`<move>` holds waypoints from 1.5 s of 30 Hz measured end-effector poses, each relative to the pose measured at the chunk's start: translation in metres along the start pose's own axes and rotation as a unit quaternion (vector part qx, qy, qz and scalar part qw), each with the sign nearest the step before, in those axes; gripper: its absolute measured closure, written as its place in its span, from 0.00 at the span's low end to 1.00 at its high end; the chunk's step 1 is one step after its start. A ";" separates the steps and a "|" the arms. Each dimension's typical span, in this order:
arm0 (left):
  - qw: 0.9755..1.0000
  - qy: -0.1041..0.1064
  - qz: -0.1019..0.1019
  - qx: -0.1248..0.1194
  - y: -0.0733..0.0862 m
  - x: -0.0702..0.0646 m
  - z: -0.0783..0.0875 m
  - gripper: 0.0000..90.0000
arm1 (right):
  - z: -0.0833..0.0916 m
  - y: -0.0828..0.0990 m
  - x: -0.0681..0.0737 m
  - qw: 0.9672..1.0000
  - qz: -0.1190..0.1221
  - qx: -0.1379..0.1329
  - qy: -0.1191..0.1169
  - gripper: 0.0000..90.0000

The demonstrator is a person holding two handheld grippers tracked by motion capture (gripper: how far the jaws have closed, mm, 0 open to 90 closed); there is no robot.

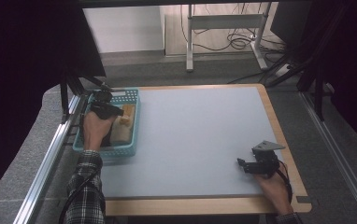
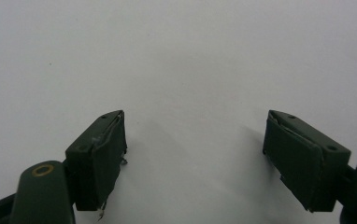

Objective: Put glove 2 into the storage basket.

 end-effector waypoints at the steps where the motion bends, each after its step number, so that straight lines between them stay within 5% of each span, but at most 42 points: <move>1: 1.000 -0.029 -0.005 0.009 0.003 0.004 -0.004 0.75 | 0.000 0.000 0.000 1.000 0.000 0.000 0.000 0.23; 3: 0.998 -0.054 -0.003 0.025 0.007 0.010 -0.014 0.89 | 0.000 0.000 0.000 1.000 0.000 0.000 0.000 0.23; 6: 0.997 -0.067 0.006 0.045 0.012 0.018 -0.031 0.97 | 0.000 0.000 0.000 1.000 0.000 0.000 0.000 0.23; 9: 0.997 -0.059 0.017 0.051 0.014 0.021 -0.046 0.98 | 0.000 0.000 0.000 1.000 0.000 0.000 0.000 0.23; 15: 0.998 0.004 0.030 0.047 0.010 0.007 -0.061 1.00 | 0.000 0.000 0.000 1.000 0.000 0.000 0.000 0.23; 19: 0.998 -0.013 0.015 0.059 0.008 -0.002 -0.065 1.00 | 0.000 0.000 0.000 1.000 0.000 0.000 0.000 0.23; 23: 0.998 -0.011 0.023 0.053 0.009 0.003 -0.061 0.99 | 0.000 0.000 0.000 1.000 0.000 0.000 0.000 0.23; 28: 0.998 -0.040 0.025 0.028 0.009 0.012 -0.052 0.78 | 0.000 0.000 0.000 1.000 0.000 0.000 0.000 0.23; 34: 0.998 -0.046 0.035 0.005 0.010 0.019 -0.041 0.53 | 0.000 0.000 0.000 1.000 0.000 0.000 0.000 0.23; 45: 0.998 -0.023 0.045 -0.033 0.016 0.031 -0.024 0.26 | 0.000 0.000 0.000 1.000 0.000 0.000 0.000 0.23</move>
Point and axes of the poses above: each handheld gripper's, and its own axes: z roughly backward along the jaws, y roughly out of its underside, x roughly to its left, the point moved 4 cm from there along -z, roughly forward along the jaws, and after that the axes turned 9 degrees about y, right-handed, at the moved point
